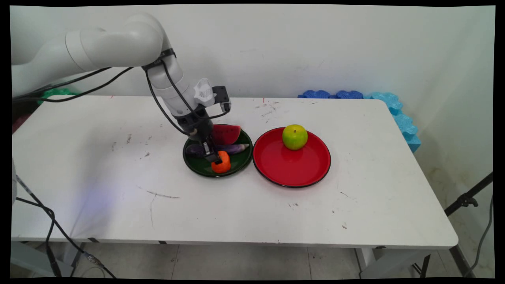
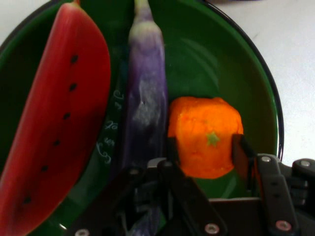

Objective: Place the picked object on the table

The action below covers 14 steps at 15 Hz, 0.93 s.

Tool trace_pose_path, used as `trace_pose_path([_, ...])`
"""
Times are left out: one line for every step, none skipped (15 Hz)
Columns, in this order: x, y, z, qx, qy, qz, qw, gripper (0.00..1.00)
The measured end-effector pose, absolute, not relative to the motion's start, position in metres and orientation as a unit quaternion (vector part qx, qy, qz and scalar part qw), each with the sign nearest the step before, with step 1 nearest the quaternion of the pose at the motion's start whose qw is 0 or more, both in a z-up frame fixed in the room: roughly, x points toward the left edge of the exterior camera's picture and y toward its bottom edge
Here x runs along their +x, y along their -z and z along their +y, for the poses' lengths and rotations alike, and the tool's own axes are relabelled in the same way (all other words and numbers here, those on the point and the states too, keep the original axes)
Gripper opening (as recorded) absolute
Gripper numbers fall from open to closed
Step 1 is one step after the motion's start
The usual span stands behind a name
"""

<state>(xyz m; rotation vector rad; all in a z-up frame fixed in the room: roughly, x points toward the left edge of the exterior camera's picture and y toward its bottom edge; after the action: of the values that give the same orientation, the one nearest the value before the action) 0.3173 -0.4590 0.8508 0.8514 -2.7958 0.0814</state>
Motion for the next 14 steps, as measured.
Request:
trace_pose_path([0.316, -0.854, -0.46, 0.286, -0.029, -0.952, 0.109, 0.0])
trace_pose_path([0.315, -0.86, -0.461, 0.283, -0.032, -0.952, 0.11, 0.0])
trace_pose_path([0.313, -0.868, -0.462, 0.28, -0.034, -0.953, 0.113, 0.0])
trace_pose_path([0.312, -0.879, -0.462, 0.276, -0.037, -0.953, 0.116, 0.0])
trace_pose_path([0.31, -0.887, -0.462, 0.274, -0.039, -0.954, 0.119, 0.0])
trace_pose_path([0.307, -0.896, -0.461, 0.271, -0.04, -0.954, 0.122, 0.0])
trace_pose_path([0.305, -0.905, -0.459, 0.269, -0.041, -0.954, 0.126, 0.0])
trace_pose_path([0.303, -0.914, -0.457, 0.267, -0.041, -0.954, 0.13, 0.0])
trace_pose_path([0.3, -0.922, -0.455, 0.264, -0.04, -0.954, 0.134, 0.0])
trace_pose_path([0.296, -0.935, -0.45, 0.261, -0.038, -0.954, 0.142, 0.0])
trace_pose_path([0.291, -0.944, -0.446, 0.259, -0.035, -0.954, 0.149, 0.0])
trace_pose_path([0.288, -0.95, -0.442, 0.257, -0.032, -0.954, 0.153, 0.0])
trace_pose_path([0.285, -0.954, -0.438, 0.256, -0.029, -0.953, 0.157, 0.0])
trace_pose_path([0.282, -0.958, -0.434, 0.254, -0.025, -0.953, 0.16, 0.0])
